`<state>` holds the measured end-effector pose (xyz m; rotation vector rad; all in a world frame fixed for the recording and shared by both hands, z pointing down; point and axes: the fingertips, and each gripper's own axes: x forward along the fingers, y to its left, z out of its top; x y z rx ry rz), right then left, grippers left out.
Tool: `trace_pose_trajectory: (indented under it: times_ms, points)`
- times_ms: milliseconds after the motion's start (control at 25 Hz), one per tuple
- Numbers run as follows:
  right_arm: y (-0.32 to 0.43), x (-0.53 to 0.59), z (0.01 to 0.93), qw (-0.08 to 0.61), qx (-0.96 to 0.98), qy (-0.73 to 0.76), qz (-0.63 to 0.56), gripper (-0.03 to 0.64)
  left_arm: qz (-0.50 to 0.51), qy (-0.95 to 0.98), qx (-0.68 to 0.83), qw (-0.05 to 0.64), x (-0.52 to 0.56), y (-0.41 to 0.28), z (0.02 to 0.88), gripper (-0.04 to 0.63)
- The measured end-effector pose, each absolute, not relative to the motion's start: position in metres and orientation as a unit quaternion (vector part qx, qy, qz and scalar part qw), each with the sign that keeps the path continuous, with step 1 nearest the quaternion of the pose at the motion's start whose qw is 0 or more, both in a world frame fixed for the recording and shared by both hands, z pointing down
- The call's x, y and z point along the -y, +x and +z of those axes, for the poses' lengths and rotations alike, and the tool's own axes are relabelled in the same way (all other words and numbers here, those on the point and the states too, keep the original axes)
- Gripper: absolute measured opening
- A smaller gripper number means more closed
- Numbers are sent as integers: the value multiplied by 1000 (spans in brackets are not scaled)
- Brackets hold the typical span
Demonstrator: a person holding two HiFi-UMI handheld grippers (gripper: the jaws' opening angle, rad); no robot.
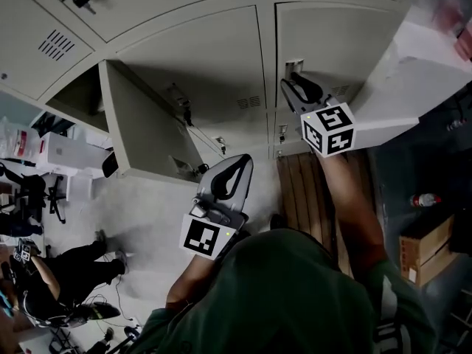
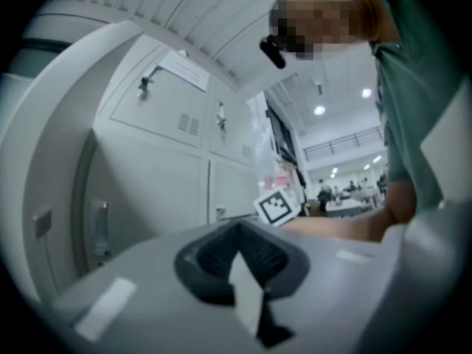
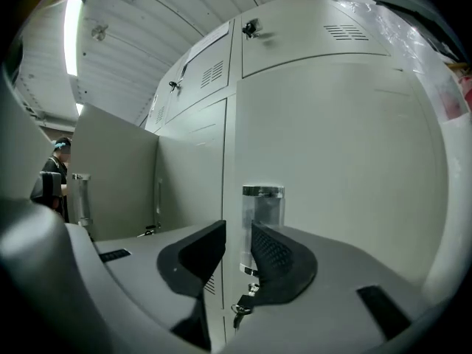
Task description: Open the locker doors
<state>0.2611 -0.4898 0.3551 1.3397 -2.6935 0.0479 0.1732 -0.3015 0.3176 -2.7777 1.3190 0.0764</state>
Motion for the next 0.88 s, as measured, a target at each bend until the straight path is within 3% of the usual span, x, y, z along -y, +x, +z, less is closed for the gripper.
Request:
trace_pose_trajectory:
  times_ms: [560,880]
  points:
    - [254,520,362,66,892,446,12,77,13,-893,-449,38,307,174,318,3]
    - [265,478,363,67,899,432,-4,67,11,-897,-441,32,303,177,323,3]
